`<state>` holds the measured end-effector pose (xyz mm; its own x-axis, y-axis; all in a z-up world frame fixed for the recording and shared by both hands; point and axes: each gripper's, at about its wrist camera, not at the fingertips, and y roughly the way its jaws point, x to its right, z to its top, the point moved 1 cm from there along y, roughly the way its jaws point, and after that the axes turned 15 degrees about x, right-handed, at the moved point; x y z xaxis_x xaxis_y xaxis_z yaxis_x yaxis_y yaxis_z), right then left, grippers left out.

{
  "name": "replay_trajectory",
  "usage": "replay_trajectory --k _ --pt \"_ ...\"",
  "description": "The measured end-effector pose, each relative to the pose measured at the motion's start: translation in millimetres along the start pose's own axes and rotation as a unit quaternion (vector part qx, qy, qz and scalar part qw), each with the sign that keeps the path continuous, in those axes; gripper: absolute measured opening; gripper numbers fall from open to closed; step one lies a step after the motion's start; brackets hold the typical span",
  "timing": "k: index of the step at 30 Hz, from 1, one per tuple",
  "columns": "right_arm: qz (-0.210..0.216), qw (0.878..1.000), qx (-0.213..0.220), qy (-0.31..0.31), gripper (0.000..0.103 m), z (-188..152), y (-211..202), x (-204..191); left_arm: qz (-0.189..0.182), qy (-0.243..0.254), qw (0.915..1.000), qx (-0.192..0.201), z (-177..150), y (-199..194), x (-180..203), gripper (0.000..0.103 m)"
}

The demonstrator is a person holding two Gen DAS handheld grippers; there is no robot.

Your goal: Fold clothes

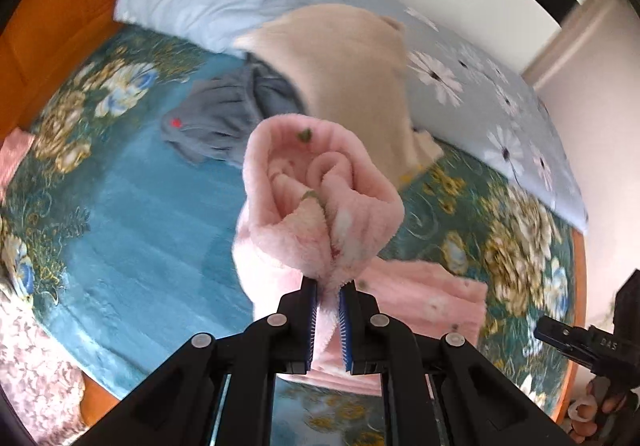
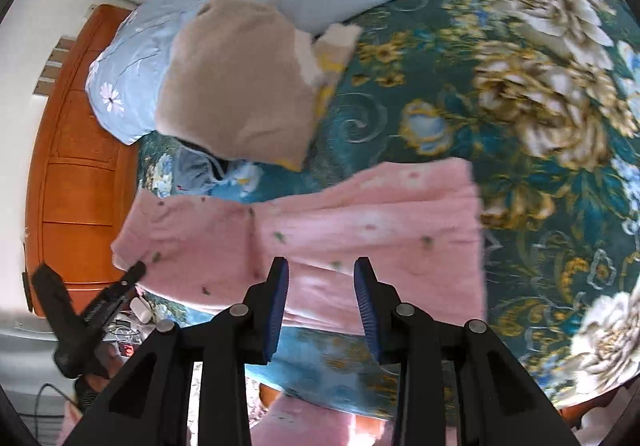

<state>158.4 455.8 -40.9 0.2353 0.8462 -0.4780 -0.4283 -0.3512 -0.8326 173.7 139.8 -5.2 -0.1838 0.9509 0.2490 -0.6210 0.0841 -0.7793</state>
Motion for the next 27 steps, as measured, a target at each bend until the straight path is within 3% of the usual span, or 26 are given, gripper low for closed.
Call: replay_trajectory --k 4,12,17,23,27 --pt "0.011 1.0 0.004 0.004 0.035 -3 -17 21 0.002 0.065 0.9977 -0.017 -10 4 56 0.011" --pt "0.006 0.999 0.019 0.028 0.035 -15 -39 57 -0.001 0.189 0.9797 -0.068 -59 30 153 0.011" --pt "-0.033 0.998 0.019 0.04 0.035 -27 -54 86 -0.026 0.235 0.9657 -0.107 -96 54 198 0.01" --pt "-0.075 0.995 0.028 0.056 0.035 -30 -72 111 -0.073 0.3 0.9384 -0.156 -142 77 244 0.011" --pt "-0.091 0.994 0.019 0.054 0.035 -35 -75 117 -0.08 0.301 0.9314 -0.188 -157 96 245 0.013"
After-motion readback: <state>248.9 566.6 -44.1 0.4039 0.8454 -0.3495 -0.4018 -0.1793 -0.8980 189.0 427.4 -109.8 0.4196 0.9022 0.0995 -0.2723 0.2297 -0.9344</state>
